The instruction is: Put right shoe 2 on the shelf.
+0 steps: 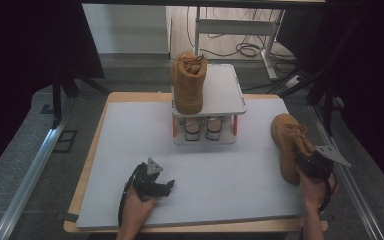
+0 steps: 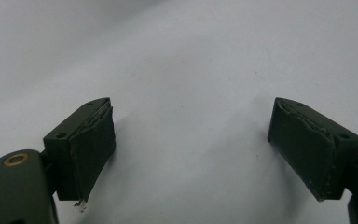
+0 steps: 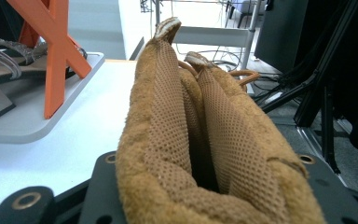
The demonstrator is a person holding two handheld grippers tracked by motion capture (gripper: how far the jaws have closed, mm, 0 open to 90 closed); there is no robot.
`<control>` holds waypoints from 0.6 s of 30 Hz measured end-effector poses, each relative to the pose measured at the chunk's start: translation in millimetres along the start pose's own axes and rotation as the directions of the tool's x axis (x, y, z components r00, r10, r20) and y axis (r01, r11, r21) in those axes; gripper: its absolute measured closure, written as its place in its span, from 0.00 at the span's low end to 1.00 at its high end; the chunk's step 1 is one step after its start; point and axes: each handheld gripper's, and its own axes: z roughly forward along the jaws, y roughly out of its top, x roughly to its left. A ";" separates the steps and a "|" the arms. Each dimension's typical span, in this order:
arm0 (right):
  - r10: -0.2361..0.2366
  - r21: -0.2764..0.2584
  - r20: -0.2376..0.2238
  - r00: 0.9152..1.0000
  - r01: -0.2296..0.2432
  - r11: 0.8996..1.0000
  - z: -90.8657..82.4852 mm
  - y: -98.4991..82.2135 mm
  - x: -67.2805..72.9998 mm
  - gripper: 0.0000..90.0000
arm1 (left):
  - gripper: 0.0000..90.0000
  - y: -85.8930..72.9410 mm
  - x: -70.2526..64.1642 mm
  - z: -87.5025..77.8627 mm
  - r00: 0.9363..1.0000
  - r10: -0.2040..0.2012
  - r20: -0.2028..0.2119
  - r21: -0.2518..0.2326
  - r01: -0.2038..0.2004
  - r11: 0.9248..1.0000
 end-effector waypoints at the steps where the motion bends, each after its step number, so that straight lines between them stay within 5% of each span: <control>1: 0.000 -0.001 0.003 1.000 0.000 1.000 -0.7 1.1 0.5 0.61 | 0.16 0.0 0.0 0.0 1.000 0.000 0.000 0.000 0.000 1.000; 8: 0.031 -0.019 -0.008 0.999 -0.032 0.999 -9.7 8.4 -0.9 0.62 | 0.16 0.0 0.0 0.0 1.000 0.001 0.000 0.000 -0.001 1.000; 18: 0.017 -0.097 -0.021 1.000 -0.019 0.995 -28.8 28.4 4.8 0.62 | 0.16 0.0 0.1 0.0 1.000 0.000 0.001 0.001 0.000 1.000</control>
